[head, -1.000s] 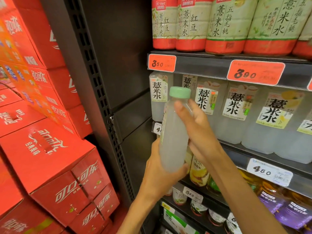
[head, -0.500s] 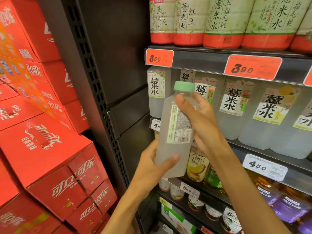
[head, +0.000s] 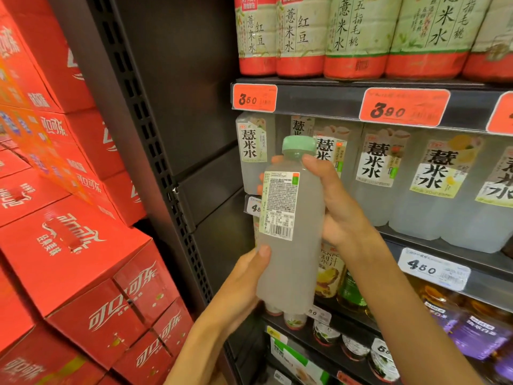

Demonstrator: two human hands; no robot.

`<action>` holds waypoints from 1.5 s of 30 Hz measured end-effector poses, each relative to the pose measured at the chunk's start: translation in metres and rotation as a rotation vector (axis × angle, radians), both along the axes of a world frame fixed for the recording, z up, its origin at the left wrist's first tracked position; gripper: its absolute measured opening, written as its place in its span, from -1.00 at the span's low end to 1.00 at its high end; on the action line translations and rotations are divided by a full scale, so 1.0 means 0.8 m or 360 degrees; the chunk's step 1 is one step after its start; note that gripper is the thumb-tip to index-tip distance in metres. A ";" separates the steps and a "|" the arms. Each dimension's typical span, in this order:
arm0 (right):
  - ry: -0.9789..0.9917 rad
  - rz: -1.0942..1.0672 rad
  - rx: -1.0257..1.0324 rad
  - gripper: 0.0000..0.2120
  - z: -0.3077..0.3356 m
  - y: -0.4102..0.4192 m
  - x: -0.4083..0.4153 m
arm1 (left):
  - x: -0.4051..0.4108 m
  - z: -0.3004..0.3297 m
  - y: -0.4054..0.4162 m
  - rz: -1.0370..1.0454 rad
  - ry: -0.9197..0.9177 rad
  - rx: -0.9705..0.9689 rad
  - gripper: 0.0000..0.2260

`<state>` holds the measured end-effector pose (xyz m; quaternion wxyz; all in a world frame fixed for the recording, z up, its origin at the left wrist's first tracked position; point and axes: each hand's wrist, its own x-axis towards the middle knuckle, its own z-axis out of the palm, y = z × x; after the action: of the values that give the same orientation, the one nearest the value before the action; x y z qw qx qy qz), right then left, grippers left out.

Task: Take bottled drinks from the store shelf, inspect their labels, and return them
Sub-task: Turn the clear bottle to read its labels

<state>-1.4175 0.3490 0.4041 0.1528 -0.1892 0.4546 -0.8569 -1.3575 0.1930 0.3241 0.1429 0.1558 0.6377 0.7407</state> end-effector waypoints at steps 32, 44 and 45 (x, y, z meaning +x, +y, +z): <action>-0.0105 0.0109 -0.0183 -0.40 0.011 -0.009 0.002 | 0.010 0.021 0.003 -0.0298 -0.0441 0.0661 -0.35; -0.0729 0.0072 -0.0082 -0.55 -0.018 -0.027 -0.008 | 0.033 0.034 0.009 -0.0679 -0.0713 0.1195 -0.41; -0.0794 0.0047 -0.0041 -0.52 -0.022 -0.029 -0.007 | 0.034 0.036 0.008 -0.0634 -0.0748 0.1234 -0.40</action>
<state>-1.4232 0.3258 0.3868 0.2704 0.0196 0.3890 -0.8805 -1.3305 0.1996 0.3525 0.3532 0.1452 0.2236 0.8967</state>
